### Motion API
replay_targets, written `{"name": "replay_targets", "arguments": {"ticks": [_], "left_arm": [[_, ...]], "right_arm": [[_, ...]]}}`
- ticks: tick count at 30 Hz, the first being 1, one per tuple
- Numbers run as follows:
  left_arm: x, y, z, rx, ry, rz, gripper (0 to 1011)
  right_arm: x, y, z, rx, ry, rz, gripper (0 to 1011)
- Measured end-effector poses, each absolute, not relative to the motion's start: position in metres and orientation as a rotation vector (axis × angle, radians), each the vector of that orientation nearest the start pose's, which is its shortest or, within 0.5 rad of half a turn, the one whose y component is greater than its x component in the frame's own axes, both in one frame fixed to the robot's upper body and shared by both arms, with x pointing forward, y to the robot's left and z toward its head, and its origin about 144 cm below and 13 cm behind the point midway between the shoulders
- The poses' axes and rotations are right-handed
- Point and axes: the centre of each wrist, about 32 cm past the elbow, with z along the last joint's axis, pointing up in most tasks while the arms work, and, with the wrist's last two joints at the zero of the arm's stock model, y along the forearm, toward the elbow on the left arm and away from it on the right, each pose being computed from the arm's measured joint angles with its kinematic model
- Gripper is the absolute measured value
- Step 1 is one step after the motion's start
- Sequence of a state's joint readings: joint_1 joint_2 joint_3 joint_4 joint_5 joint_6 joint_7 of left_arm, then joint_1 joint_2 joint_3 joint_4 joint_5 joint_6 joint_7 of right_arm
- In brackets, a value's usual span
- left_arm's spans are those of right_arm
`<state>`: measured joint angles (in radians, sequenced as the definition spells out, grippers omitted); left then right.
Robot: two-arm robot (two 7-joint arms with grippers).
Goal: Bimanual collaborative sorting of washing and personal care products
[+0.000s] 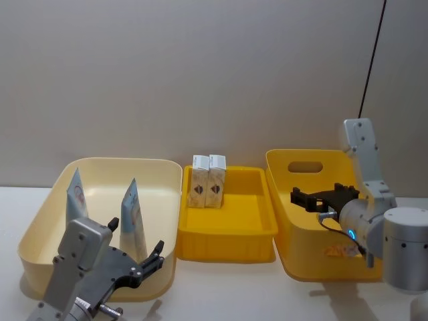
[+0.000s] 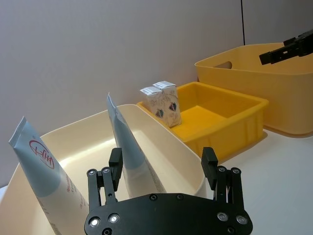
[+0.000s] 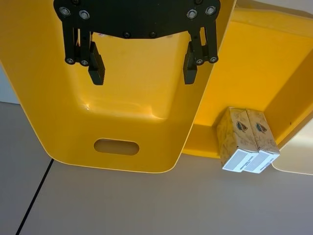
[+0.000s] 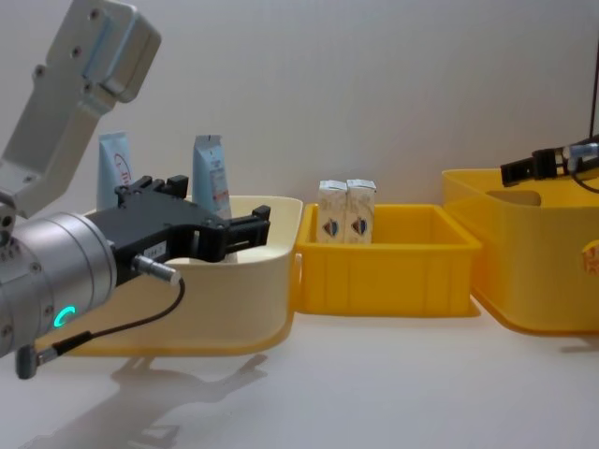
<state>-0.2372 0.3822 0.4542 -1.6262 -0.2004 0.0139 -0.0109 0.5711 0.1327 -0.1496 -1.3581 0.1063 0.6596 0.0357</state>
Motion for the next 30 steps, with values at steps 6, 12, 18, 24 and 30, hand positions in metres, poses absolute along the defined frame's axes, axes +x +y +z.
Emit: {"name": "replay_targets", "arguments": {"ticks": [6, 12, 18, 24, 30], "left_arm": [[0.492, 0.198, 1.204, 0.061, -0.268, 1.124, 1003], [0.492, 0.198, 1.204, 0.061, -0.268, 1.124, 1003], [0.492, 0.198, 1.204, 0.061, -0.268, 1.124, 1003], [0.492, 0.198, 1.204, 0.061, -0.268, 1.124, 1003], [0.492, 0.199, 1.205, 0.060, -0.267, 1.126, 1003]], "right_arm": [[0.593, -0.228, 1.295, -0.301, 0.150, -1.442, 1001], [0.588, -0.227, 1.298, -0.262, 0.112, -1.440, 1001], [0.578, -0.225, 1.302, -0.195, 0.046, -1.438, 1001], [0.568, -0.223, 1.306, -0.135, -0.010, -1.434, 1001], [0.558, -0.221, 1.311, -0.065, -0.076, -1.426, 1001]]}}
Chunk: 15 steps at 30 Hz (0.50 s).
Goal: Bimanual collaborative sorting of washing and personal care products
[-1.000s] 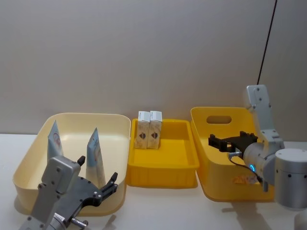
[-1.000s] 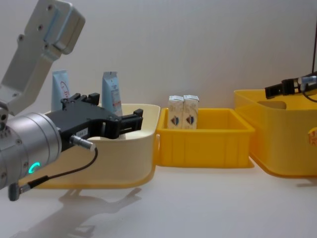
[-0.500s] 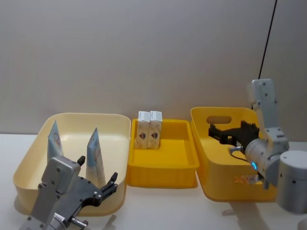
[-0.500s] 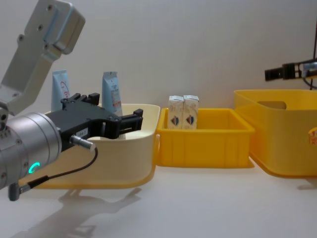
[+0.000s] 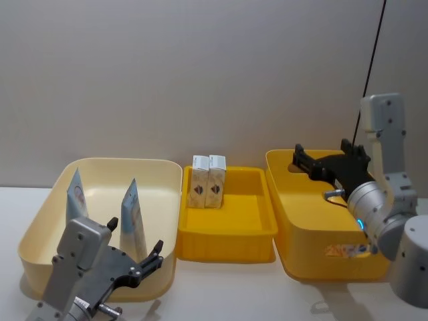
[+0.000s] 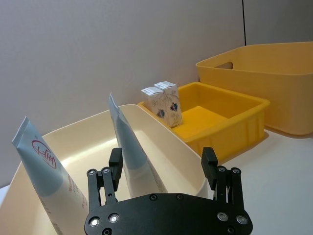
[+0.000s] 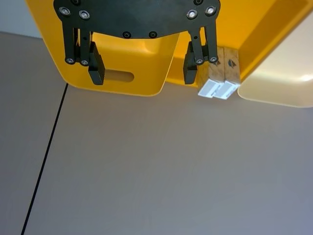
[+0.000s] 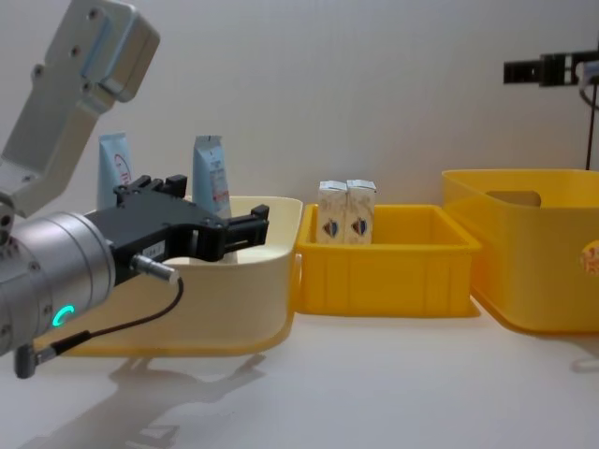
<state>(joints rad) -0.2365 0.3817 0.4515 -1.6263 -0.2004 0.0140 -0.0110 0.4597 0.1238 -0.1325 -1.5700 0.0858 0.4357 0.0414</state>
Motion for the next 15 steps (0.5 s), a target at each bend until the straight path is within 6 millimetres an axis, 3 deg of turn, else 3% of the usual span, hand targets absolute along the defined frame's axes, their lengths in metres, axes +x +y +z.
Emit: {"name": "replay_targets", "arguments": {"ticks": [15], "left_arm": [[0.496, 0.207, 1.204, 0.061, -0.253, 1.154, 1003]], "right_arm": [[0.543, -0.218, 1.319, 0.024, -0.155, -1.412, 1001]]}}
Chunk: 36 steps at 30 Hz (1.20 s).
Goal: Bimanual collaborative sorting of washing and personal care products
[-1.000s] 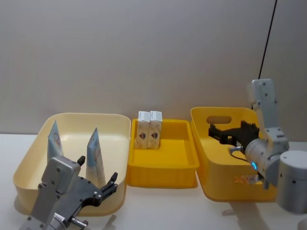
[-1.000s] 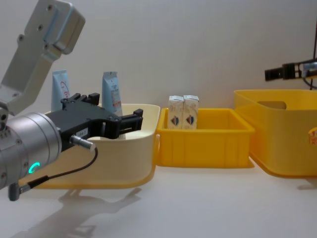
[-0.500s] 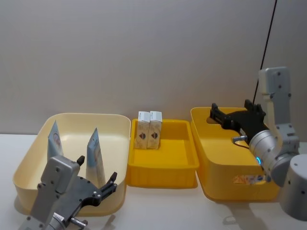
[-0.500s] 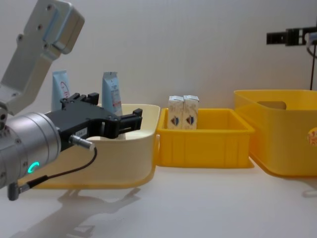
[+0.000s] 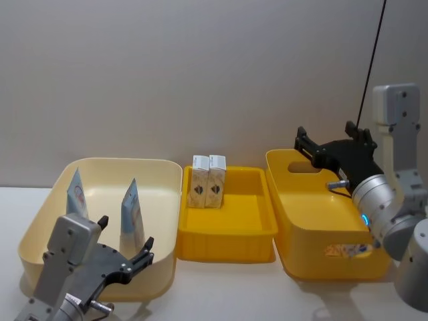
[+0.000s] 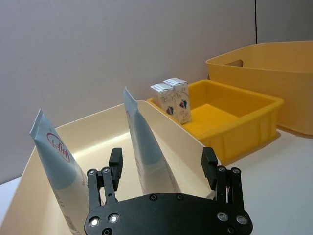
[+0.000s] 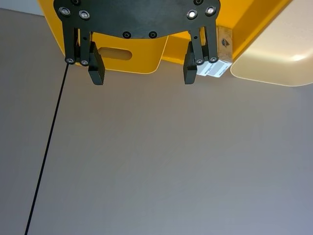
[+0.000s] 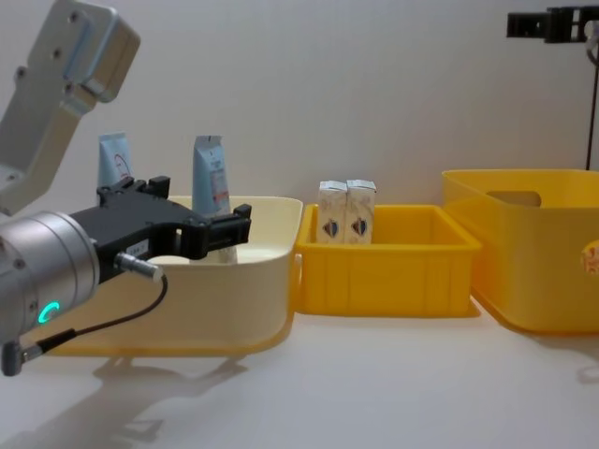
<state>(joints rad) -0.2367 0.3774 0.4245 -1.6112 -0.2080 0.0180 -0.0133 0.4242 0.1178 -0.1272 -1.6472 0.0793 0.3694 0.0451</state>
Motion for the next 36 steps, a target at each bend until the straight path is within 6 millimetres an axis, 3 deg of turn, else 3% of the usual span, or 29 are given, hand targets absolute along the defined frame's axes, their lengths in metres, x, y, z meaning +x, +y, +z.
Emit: {"name": "replay_targets", "arguments": {"ticks": [36], "left_arm": [[0.537, 0.205, 1.213, 0.054, -0.235, 1.133, 1003]], "right_arm": [[0.537, -0.217, 1.322, 0.062, -0.189, -1.405, 1001]]}}
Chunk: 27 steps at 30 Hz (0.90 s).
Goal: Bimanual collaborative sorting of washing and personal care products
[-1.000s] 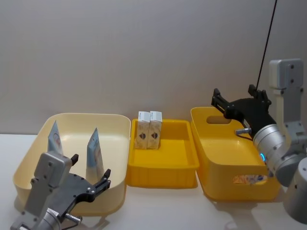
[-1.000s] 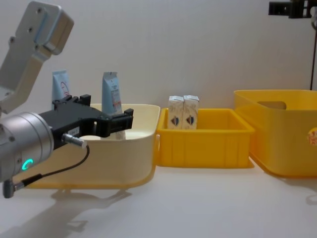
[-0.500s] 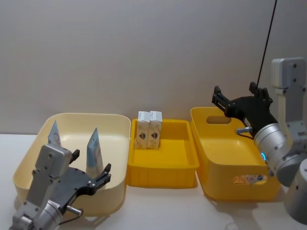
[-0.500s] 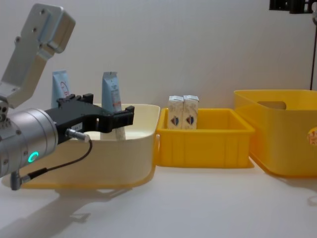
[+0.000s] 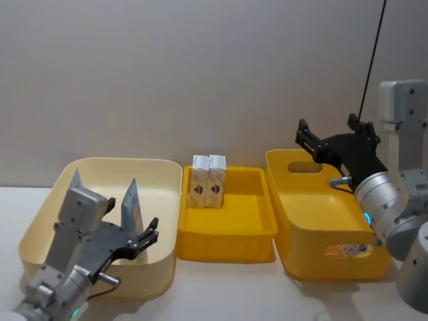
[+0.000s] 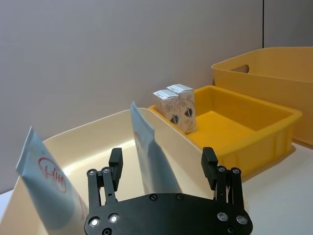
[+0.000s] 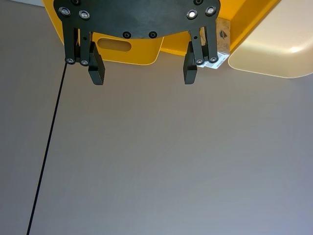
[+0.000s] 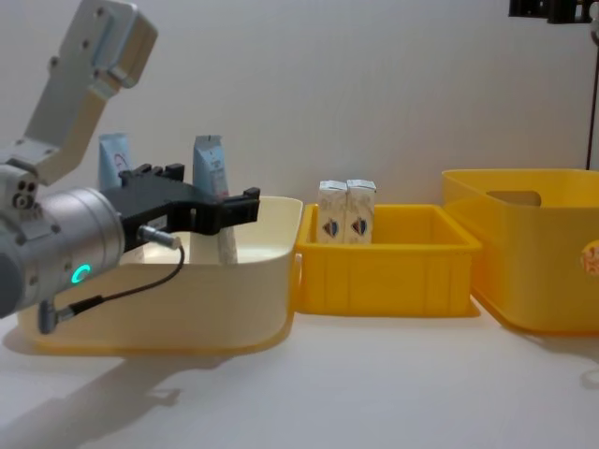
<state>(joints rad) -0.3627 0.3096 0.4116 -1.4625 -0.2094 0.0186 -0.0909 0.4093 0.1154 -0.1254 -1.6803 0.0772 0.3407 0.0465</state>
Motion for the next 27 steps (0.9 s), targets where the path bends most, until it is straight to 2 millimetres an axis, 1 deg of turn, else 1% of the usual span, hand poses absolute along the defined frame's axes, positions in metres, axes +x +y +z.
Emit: {"name": "replay_targets", "arguments": {"ticks": [10, 13, 14, 16, 18, 19, 20, 22, 23, 24, 25, 26, 27], "left_arm": [[0.546, 0.196, 1.218, 0.047, -0.250, 1.110, 1003], [0.547, 0.195, 1.219, 0.046, -0.253, 1.106, 953], [0.548, 0.195, 1.219, 0.046, -0.254, 1.105, 953], [0.548, 0.194, 1.220, 0.045, -0.256, 1.102, 883], [0.549, 0.193, 1.220, 0.045, -0.257, 1.101, 834], [0.549, 0.193, 1.220, 0.044, -0.258, 1.100, 834], [0.549, 0.193, 1.220, 0.044, -0.258, 1.099, 784], [0.550, 0.192, 1.221, 0.044, -0.259, 1.098, 738], [0.550, 0.192, 1.221, 0.044, -0.260, 1.097, 680], [0.550, 0.192, 1.221, 0.044, -0.260, 1.097, 657], [0.551, 0.192, 1.221, 0.043, -0.260, 1.096, 600], [0.551, 0.192, 1.221, 0.043, -0.261, 1.096, 588], [0.551, 0.192, 1.221, 0.043, -0.261, 1.096, 540]], "right_arm": [[0.537, -0.217, 1.322, 0.063, -0.190, -1.405, 1001], [0.537, -0.217, 1.323, 0.064, -0.190, -1.405, 1001], [0.537, -0.217, 1.323, 0.064, -0.190, -1.405, 1001], [0.537, -0.217, 1.323, 0.064, -0.191, -1.405, 1001], [0.537, -0.217, 1.323, 0.064, -0.191, -1.405, 1001], [0.537, -0.217, 1.323, 0.064, -0.191, -1.405, 1001], [0.537, -0.217, 1.323, 0.064, -0.191, -1.405, 1001], [0.537, -0.217, 1.323, 0.064, -0.191, -1.405, 1001], [0.537, -0.217, 1.323, 0.064, -0.191, -1.405, 1001], [0.537, -0.217, 1.323, 0.064, -0.191, -1.405, 1001], [0.537, -0.217, 1.323, 0.064, -0.191, -1.405, 1001], [0.537, -0.217, 1.323, 0.064, -0.191, -1.405, 1001], [0.537, -0.217, 1.323, 0.064, -0.191, -1.405, 1001]]}}
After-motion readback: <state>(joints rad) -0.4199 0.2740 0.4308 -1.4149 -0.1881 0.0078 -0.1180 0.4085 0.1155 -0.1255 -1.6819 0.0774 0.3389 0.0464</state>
